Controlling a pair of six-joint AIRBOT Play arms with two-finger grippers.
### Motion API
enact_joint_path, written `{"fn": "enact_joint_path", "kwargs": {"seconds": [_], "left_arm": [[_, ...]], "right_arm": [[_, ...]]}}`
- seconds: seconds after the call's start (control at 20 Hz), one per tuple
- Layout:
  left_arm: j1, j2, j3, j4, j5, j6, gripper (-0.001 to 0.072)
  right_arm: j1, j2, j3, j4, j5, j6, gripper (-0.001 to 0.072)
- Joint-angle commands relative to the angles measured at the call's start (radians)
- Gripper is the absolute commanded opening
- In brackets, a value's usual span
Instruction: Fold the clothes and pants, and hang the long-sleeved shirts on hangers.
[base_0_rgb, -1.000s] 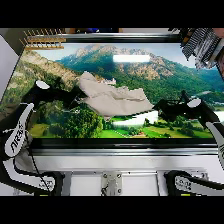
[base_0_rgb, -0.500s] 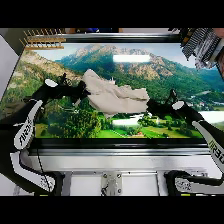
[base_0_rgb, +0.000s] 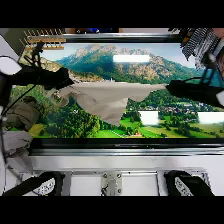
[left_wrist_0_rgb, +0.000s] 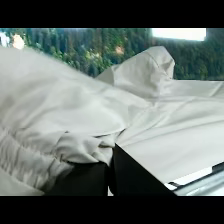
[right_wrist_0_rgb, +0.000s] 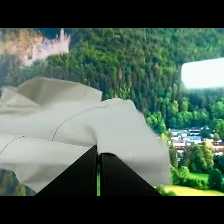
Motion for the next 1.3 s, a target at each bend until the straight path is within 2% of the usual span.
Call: {"fn": "enact_joint_path", "kwargs": {"seconds": [0.0, 0.1, 0.25, 0.4, 0.55, 0.6, 0.65, 0.7, 0.8, 0.85, 1.05, 1.25], "left_arm": [[-0.051, 0.314, -0.091, 0.062, -0.063, 0.001, 0.0014], [-0.115, 0.427, -0.157, 0.125, -0.064, -0.049, 0.0014], [-0.219, 0.457, -0.285, 0.208, -0.049, -0.089, 0.0014], [-0.259, 0.301, -0.38, 0.236, 0.074, -0.072, 0.0014], [-0.214, 0.018, -0.303, 0.225, 0.207, -0.069, 0.0016], [-0.182, -0.084, -0.231, 0.21, 0.192, -0.07, 0.0193], [-0.143, -0.185, -0.139, 0.172, 0.139, -0.07, 0.0532], [-0.099, -0.264, -0.056, 0.106, 0.068, -0.069, 0.0617], [-0.014, -0.337, 0.026, -0.073, -0.014, -0.034, 0.0618], [0.014, -0.327, 0.018, -0.103, -0.026, -0.014, 0.0618], [0.052, -0.158, -0.212, -0.024, -0.019, 0.011, 0.0619], [0.03, -0.045, -0.504, -0.01, 0.09, 0.021, 0.0619]], "right_arm": [[-0.006, 0.222, 0.062, -0.095, 0.237, 0.158, 0.0003], [-0.006, 0.255, 0.061, -0.104, 0.377, 0.238, 0.0003], [-0.005, 0.219, 0.027, -0.111, 0.476, 0.259, 0.0003], [-0.005, 0.105, -0.043, -0.111, 0.464, 0.249, 0.0003], [-0.005, -0.054, -0.08, -0.107, 0.381, 0.209, 0.0003], [-0.005, -0.107, -0.08, -0.102, 0.365, 0.208, 0.0003], [-0.005, -0.149, -0.08, -0.092, 0.357, 0.2, 0.0003], [-0.005, -0.185, -0.08, -0.069, 0.356, 0.183, 0.0003], [-0.005, -0.227, -0.08, -0.019, 0.356, 0.146, 0.0003], [-0.005, -0.231, -0.08, -0.007, 0.355, 0.137, 0.0003], [0.013, -0.228, -0.08, -0.005, 0.336, 0.134, 0.0004], [0.052, -0.228, -0.08, -0.005, 0.294, 0.134, 0.0004]]}}
